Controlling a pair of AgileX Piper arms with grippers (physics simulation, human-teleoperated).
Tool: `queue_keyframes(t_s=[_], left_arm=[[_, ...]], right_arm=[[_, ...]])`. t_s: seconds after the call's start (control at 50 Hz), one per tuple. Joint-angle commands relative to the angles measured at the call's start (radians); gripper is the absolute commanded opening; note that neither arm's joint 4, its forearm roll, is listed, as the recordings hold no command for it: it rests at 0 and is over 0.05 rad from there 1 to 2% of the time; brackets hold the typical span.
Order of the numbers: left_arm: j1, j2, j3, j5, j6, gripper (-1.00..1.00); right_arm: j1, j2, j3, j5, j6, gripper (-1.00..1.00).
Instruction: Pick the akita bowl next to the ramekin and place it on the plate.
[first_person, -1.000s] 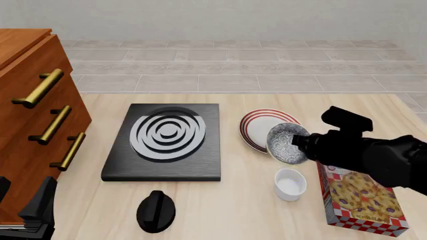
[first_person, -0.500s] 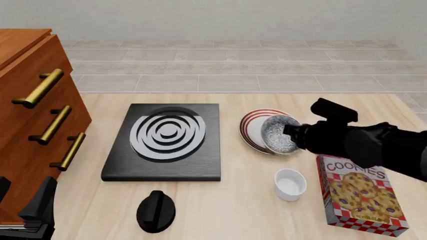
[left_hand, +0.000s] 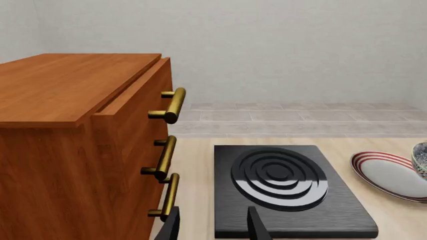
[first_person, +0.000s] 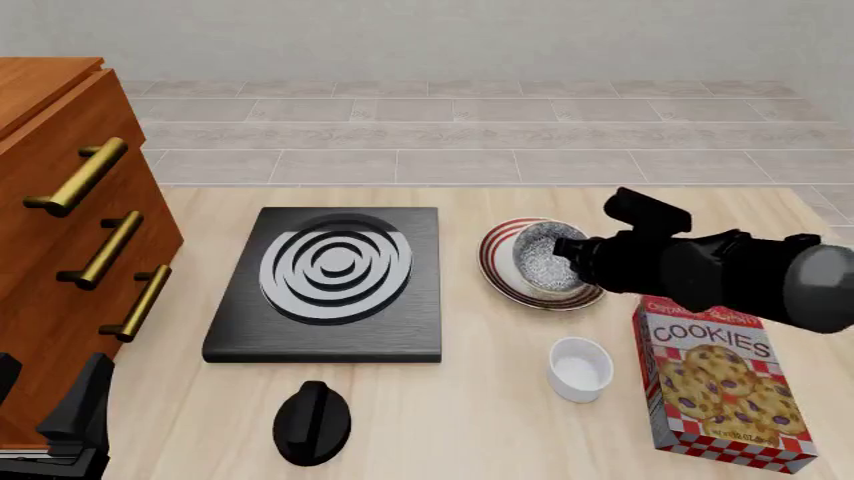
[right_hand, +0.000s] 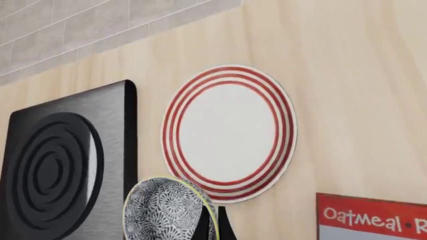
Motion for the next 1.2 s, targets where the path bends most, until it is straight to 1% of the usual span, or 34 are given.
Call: queue_keyframes(t_s=[0.02,0.5,0.72,1.2], left_arm=[[0.000,0.000,0.000,0.000,0.000,1.00],[0.000,0.000,0.000,0.000,0.000,1.00],[0.000,0.000,0.000,0.000,0.000,1.00],[0.000,0.000,0.000,0.000,0.000,1.00]], right_arm=[[-0.010,0.056,-0.030,-0.027,0.000,-1.00],[-0.050,0.152,-0.075,-0.063,-0.029,-1.00],[-0.071,0.180,-0.101,-0.061,-0.048,-1.00],[-0.088,0.270,-0.142,-0.088,-0.071,-1.00]])
